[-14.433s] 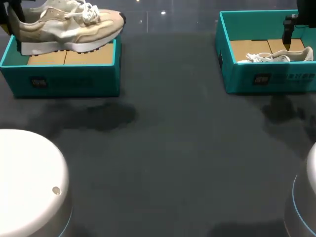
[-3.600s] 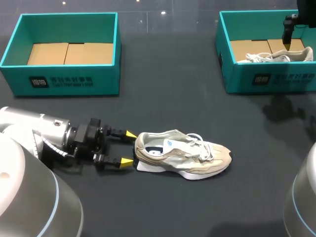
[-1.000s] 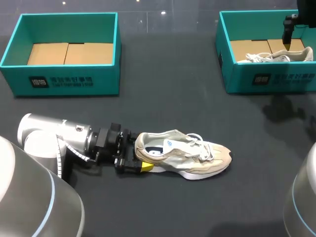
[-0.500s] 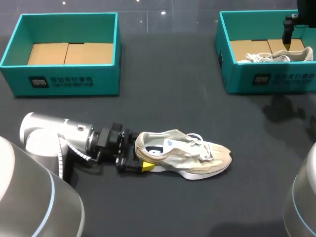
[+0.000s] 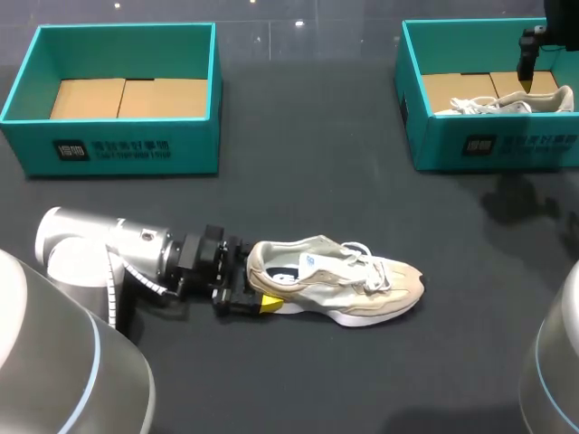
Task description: Take the shoe out of the shoebox, open the shoe tongue, remove and reinsert the insole, then place the shoe into the shoebox
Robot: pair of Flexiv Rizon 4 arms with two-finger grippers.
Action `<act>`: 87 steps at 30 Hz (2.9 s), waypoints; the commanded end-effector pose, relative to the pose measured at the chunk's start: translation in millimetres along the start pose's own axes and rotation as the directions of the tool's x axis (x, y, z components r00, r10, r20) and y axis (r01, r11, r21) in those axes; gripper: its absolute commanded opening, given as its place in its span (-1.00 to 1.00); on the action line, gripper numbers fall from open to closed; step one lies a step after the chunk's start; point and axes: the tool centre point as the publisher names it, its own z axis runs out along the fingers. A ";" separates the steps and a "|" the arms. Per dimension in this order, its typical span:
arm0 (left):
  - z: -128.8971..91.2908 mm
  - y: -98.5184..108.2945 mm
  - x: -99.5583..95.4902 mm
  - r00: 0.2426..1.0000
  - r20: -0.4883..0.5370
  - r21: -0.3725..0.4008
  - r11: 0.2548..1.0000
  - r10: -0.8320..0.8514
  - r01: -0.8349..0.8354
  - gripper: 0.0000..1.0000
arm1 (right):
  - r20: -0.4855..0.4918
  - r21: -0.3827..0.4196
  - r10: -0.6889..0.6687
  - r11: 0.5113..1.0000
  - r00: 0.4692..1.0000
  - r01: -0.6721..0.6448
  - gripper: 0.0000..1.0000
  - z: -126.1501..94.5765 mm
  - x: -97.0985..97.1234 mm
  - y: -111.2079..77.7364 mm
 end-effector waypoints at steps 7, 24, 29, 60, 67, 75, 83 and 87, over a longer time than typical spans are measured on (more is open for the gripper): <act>-4.1 2.2 2.4 1.000 0.020 -0.005 1.000 -0.003 0.003 -1.00 | 0.001 -0.001 0.001 1.000 1.000 -0.001 1.00 0.3 0.4 -0.4; -4.0 1.2 1.2 1.000 0.004 -0.011 1.000 -0.006 0.006 -1.00 | 0.001 -0.001 0.001 1.000 1.000 -0.001 1.00 0.3 0.4 -0.4; -4.0 1.2 1.2 1.000 0.004 -0.011 1.000 -0.006 0.006 -1.00 | 0.001 -0.001 0.001 1.000 1.000 -0.001 1.00 0.3 0.4 -0.4; -4.0 1.2 1.2 1.000 0.004 -0.011 1.000 -0.006 0.006 -1.00 | 0.051 0.045 0.002 0.999 0.999 -0.005 1.00 -64.4 145.4 -120.5; -4.0 1.2 1.2 1.000 0.004 -0.011 1.000 -0.006 0.006 -1.00 | 0.050 0.046 0.003 0.999 0.999 -0.005 1.00 -74.2 182.9 -142.9; -4.0 1.2 1.2 1.000 0.004 -0.011 1.000 -0.006 0.006 -1.00 | 0.050 0.046 0.003 0.999 0.999 -0.005 1.00 -74.2 182.9 -142.9; -4.0 1.2 1.2 1.000 0.004 -0.011 1.000 -0.006 0.006 -1.00 | 0.050 0.046 0.003 0.999 0.999 -0.005 1.00 -74.2 182.9 -142.9; -4.0 1.2 1.2 1.000 0.004 -0.011 1.000 -0.006 0.006 -1.00 | 0.050 0.046 0.003 0.999 0.999 -0.005 1.00 -74.2 182.9 -142.9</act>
